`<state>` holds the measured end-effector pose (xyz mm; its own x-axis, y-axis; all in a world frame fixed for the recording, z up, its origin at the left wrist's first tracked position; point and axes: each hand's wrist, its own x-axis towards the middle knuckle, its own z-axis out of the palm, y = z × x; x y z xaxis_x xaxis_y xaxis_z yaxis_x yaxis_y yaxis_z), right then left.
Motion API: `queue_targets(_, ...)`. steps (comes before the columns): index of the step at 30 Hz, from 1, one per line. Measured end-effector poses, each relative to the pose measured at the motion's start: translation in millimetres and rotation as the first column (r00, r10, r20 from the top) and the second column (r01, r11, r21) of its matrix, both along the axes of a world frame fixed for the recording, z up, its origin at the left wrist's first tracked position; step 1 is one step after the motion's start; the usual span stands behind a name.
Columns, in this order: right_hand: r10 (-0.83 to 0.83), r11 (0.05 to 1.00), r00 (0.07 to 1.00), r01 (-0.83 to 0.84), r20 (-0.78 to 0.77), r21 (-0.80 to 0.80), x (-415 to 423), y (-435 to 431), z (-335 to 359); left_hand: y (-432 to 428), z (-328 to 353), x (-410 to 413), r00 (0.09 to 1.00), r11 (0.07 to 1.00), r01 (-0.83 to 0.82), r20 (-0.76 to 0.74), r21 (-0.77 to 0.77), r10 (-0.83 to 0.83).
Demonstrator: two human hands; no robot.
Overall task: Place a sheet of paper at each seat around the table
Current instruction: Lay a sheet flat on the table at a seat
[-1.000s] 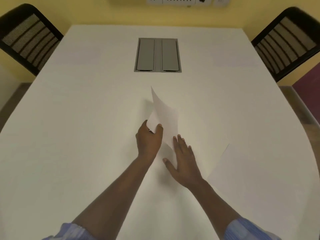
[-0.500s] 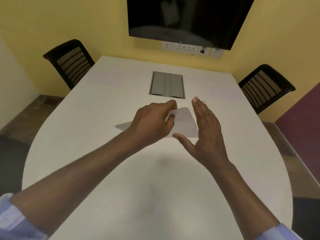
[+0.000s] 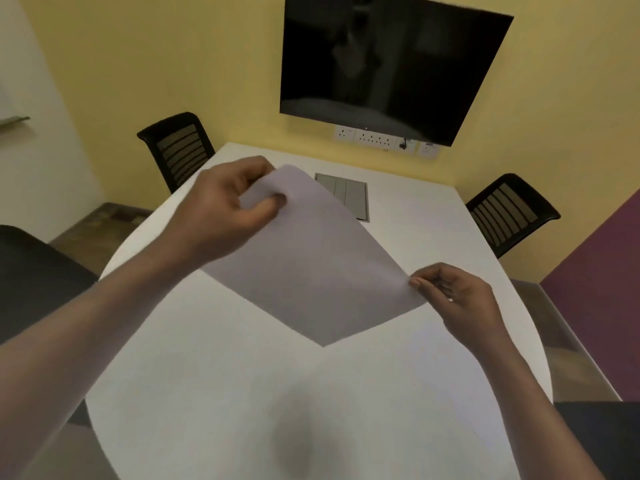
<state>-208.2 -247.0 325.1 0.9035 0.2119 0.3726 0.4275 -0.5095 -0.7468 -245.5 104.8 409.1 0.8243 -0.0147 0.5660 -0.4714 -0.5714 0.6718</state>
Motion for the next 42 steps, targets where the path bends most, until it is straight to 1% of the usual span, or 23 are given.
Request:
queue_targets(2, 0.048, 0.981, 0.988, -0.02, -0.144, 0.193, -11, -6, -10, 11, -10, -11, 0.998, 0.988, 0.003, -0.065, -0.156, -0.013)
queue_targets(4, 0.111, 0.927, 0.971, -0.024, -0.214, 0.373, -19, 1, -18, 19, -22, -21, 0.991, 0.937, 0.013, -0.124, -0.348, -0.059)
queue_targets(7, 0.176, 0.849, 0.943, -0.001, -0.282, 0.528, -24, 21, -27, 30, -39, -32, 0.983, 0.838, -0.052, -0.174, -0.543, -0.052)
queue_targets(9, 0.214, 0.831, 0.918, 0.008, -0.333, 0.557, -25, 35, -32, 40, -49, -34, 0.979, 0.765, -0.121, -0.203, -0.633, -0.013)
queue_targets(11, 0.235, 0.839, 0.894, 0.013, -0.382, 0.545, -23, 49, -37, 51, -59, -34, 0.971, 0.685, -0.195, -0.237, -0.702, 0.034)
queue_targets(15, 0.218, 0.846, 0.878, 0.048, -0.426, 0.532, -7, 87, -42, 81, -87, -24, 0.937, 0.594, -0.327, -0.334, -0.735, 0.104)
queue_targets(17, 0.169, 0.843, 0.881, 0.103, -0.442, 0.528, 8, 111, -43, 101, -105, -15, 0.912, 0.539, -0.372, -0.407, -0.755, 0.06)
queue_targets(19, 0.117, 0.849, 0.88, 0.152, -0.46, 0.506, 25, 137, -47, 119, -128, -7, 0.878, 0.485, -0.404, -0.478, -0.775, -0.034)
queue_targets(21, 0.079, 0.864, 0.871, 0.183, -0.485, 0.469, 46, 166, -54, 137, -155, 0, 0.835, 0.462, -0.451, -0.544, -0.763, -0.084)
queue_targets(25, 0.034, 0.902, 0.835, 0.211, -0.55, 0.376, 98, 224, -86, 173, -214, 19, 0.753, 0.445, -0.567, -0.656, -0.693, -0.061)
queue_targets(29, -0.014, 0.955, 0.772, 0.199, -0.635, 0.221, 149, 280, -134, 216, -264, 45, 0.663, 0.408, -0.692, -0.748, -0.596, 0.032)
queue_targets(32, -0.028, 0.969, 0.712, 0.192, -0.701, 0.157, 179, 320, -174, 244, -299, 66, 0.583, 0.393, -0.771, -0.804, -0.501, 0.116)
queue_targets(37, -0.063, 0.981, 0.616, 0.182, -0.785, 0.064, 214, 374, -236, 273, -354, 91, 0.463, 0.407, -0.842, -0.862, -0.354, 0.207)
queue_targets(42, -0.112, 0.987, 0.573, 0.157, -0.812, -0.025, 237, 400, -290, 287, -405, 109, 0.306, 0.437, -0.885, -0.908, -0.16, 0.287)
